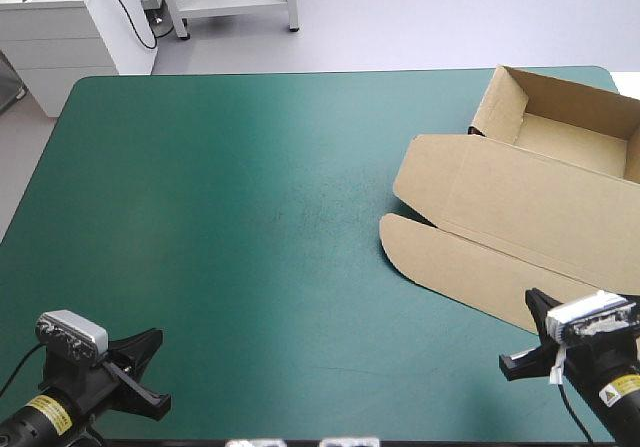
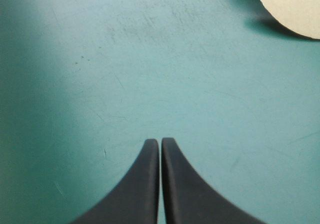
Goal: Fold the box
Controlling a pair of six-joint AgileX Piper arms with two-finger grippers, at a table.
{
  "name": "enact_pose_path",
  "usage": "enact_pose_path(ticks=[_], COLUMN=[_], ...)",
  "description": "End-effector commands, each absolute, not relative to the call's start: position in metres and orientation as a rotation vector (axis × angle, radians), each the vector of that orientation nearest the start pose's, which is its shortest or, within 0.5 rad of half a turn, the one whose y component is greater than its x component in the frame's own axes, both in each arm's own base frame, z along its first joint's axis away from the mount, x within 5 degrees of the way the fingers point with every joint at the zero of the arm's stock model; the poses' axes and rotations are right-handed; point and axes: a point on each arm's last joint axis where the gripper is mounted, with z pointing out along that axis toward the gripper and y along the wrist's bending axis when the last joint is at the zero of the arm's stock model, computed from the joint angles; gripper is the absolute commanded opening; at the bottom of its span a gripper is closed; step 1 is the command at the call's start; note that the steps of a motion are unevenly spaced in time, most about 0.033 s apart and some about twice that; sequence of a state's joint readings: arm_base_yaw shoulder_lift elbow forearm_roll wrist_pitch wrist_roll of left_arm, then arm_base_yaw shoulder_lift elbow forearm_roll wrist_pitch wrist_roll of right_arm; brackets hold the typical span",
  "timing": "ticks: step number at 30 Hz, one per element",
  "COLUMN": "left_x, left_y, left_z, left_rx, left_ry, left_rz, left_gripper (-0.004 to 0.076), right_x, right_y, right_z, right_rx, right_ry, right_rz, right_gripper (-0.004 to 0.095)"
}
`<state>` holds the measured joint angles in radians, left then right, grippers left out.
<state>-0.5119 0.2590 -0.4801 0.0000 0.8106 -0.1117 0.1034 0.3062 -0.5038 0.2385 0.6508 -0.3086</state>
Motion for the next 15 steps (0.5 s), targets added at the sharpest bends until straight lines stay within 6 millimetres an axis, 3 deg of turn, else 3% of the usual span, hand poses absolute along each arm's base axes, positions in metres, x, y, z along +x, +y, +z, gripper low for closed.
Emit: enact_pose_path(ticks=[1,15], left_x=[0.040,0.024], left_y=[-0.024,-0.015], left_z=[0.300,0.303], left_rx=[0.453,0.477], left_ry=[1.920,1.808], left_rz=[-0.387,-0.377], left_gripper=[-0.0008,-0.0008], right_x=[0.051,0.040], right_y=[0.015,0.010], right_z=[0.308,0.290], right_rx=[-0.244,-0.220], right_ry=[1.794,1.868], right_rz=[0.112,0.083], right_gripper=[-0.0021,-0.0021])
